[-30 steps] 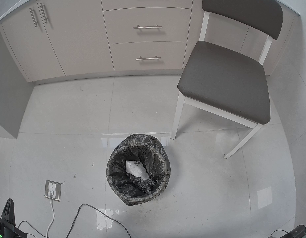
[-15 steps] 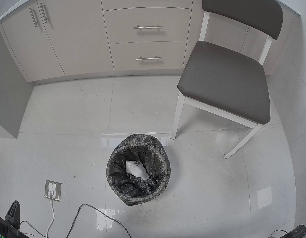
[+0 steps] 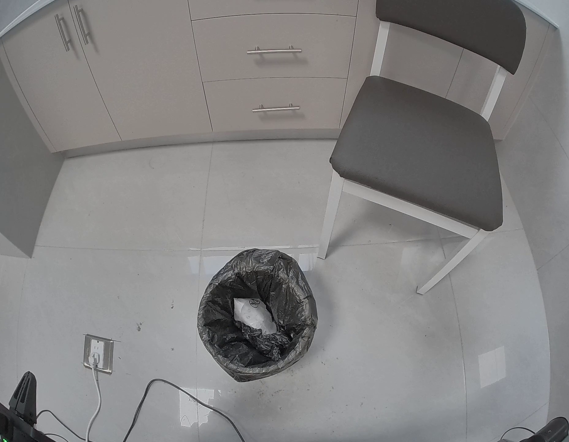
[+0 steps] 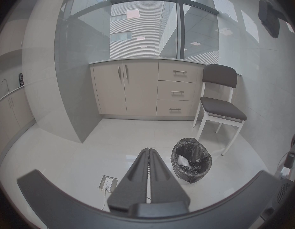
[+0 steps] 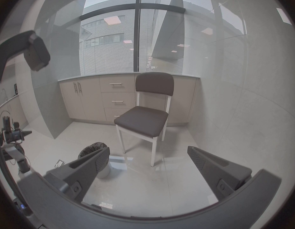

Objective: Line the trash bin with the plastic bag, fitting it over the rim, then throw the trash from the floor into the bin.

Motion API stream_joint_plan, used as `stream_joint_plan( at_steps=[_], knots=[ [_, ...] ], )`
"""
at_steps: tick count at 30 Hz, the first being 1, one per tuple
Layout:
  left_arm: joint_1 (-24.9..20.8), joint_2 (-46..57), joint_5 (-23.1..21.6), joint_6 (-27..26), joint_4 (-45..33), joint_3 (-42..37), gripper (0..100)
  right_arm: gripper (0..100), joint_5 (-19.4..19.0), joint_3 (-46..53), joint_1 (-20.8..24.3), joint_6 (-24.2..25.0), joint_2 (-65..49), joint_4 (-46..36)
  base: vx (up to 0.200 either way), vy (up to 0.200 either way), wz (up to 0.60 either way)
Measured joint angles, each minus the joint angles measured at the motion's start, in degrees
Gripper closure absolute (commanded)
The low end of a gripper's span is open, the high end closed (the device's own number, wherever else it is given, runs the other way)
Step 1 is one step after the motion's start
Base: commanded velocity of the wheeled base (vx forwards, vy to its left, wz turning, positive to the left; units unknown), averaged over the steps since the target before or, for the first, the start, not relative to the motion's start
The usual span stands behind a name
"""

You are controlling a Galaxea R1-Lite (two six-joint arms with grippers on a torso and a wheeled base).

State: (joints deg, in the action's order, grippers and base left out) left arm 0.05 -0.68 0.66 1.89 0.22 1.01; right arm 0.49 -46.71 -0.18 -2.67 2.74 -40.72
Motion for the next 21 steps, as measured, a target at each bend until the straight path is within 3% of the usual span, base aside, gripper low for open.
stream_joint_plan(
  at_steps=[5, 16, 21],
  knots=[
    [0.0, 0.0, 0.0, -0.7, 0.0, 0.0, 100, 0, -0.4, 6.1, 0.5, 2.0, -1.2, 3.9, 0.0, 0.0, 0.0],
    [0.0, -0.1, -0.1, -0.9, 0.0, 0.0, 100, 0, 1.6, 31.7, 0.5, 3.0, -1.9, 36.1, 0.0, 0.0, 0.0],
    [0.0, -0.1, -0.1, -0.9, -0.1, 0.0, 100, 0, 2.9, 42.4, 0.5, 4.3, -1.9, 41.3, 0.0, 0.0, 0.0]
  ],
)
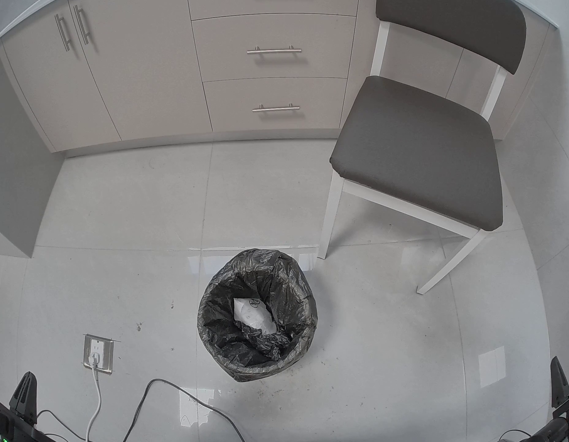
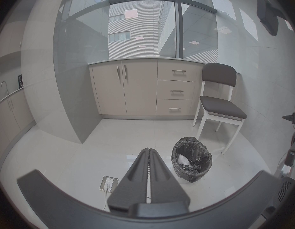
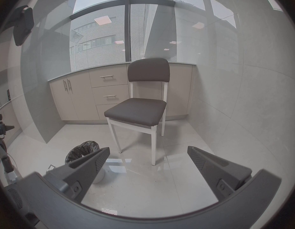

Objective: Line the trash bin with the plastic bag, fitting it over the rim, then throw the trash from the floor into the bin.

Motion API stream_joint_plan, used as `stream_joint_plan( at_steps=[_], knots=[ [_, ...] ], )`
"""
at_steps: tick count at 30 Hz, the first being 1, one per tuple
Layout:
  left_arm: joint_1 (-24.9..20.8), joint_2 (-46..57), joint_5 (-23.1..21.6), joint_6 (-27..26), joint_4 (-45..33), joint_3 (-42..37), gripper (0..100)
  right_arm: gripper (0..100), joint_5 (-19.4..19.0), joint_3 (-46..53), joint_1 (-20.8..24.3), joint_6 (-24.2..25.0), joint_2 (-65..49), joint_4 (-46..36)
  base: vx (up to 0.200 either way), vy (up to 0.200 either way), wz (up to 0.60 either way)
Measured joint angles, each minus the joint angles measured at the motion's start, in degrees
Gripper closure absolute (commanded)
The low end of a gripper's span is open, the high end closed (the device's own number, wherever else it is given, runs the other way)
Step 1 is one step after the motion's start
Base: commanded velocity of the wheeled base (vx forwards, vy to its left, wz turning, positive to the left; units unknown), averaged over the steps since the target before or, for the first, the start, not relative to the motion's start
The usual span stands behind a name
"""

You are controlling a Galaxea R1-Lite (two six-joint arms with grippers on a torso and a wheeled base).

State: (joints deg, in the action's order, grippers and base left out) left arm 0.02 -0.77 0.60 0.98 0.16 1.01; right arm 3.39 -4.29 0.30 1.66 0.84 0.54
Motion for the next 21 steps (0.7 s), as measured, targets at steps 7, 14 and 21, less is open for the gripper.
stream_joint_plan(
  at_steps=[7, 14, 21],
  knots=[
    [0.0, 0.0, 0.0, 0.0, 0.0, 0.0, 100, 0, -2.6, 3.0, -0.1, -2.4, 0.0, -0.5, 0.0, 0.0, 0.0],
    [0.0, -0.1, 0.0, 0.0, 0.0, 0.0, 100, 0, -3.7, 3.3, -0.1, -2.0, 0.0, -1.0, 0.0, 0.0, 0.0],
    [0.0, -0.1, 0.0, 0.0, 0.0, 0.0, 100, 0, -3.7, 3.3, -0.1, -2.0, 0.0, -1.0, 0.0, 0.0, 0.0]
  ],
)
